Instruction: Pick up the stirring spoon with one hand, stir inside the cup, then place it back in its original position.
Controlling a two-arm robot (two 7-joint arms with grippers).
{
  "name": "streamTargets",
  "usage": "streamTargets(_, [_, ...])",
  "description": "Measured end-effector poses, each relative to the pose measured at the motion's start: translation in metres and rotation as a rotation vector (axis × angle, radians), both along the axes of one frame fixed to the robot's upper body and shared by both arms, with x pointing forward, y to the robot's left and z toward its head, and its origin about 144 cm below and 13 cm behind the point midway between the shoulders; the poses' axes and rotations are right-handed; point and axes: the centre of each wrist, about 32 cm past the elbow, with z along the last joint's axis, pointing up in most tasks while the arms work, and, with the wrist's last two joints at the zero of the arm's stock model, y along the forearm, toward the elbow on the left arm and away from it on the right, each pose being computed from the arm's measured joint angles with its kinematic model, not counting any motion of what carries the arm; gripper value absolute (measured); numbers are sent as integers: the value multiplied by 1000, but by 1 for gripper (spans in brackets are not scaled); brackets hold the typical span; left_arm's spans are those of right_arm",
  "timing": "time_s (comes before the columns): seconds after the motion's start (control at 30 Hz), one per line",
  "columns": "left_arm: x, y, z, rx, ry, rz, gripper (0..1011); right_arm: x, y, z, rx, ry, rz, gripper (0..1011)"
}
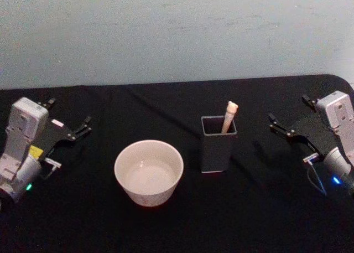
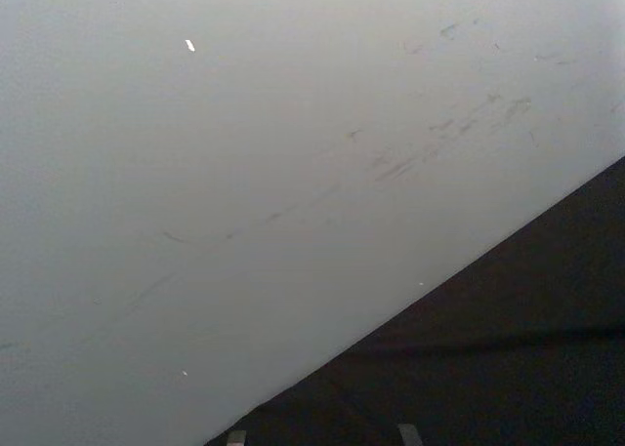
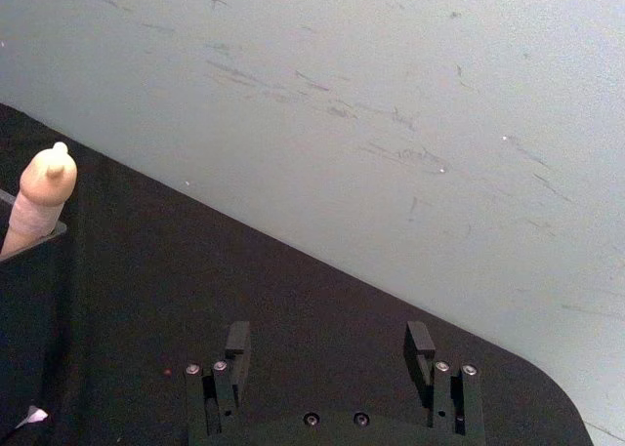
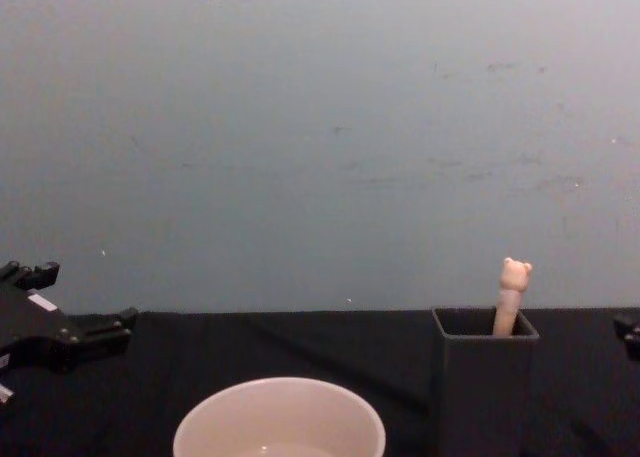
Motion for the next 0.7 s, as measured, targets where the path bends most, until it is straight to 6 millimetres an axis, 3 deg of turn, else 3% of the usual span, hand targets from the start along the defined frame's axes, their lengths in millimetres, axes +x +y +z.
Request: streamTargets(0.7, [0,0,0,0,0,0,1001,0,0,0,0,0,0,1002])
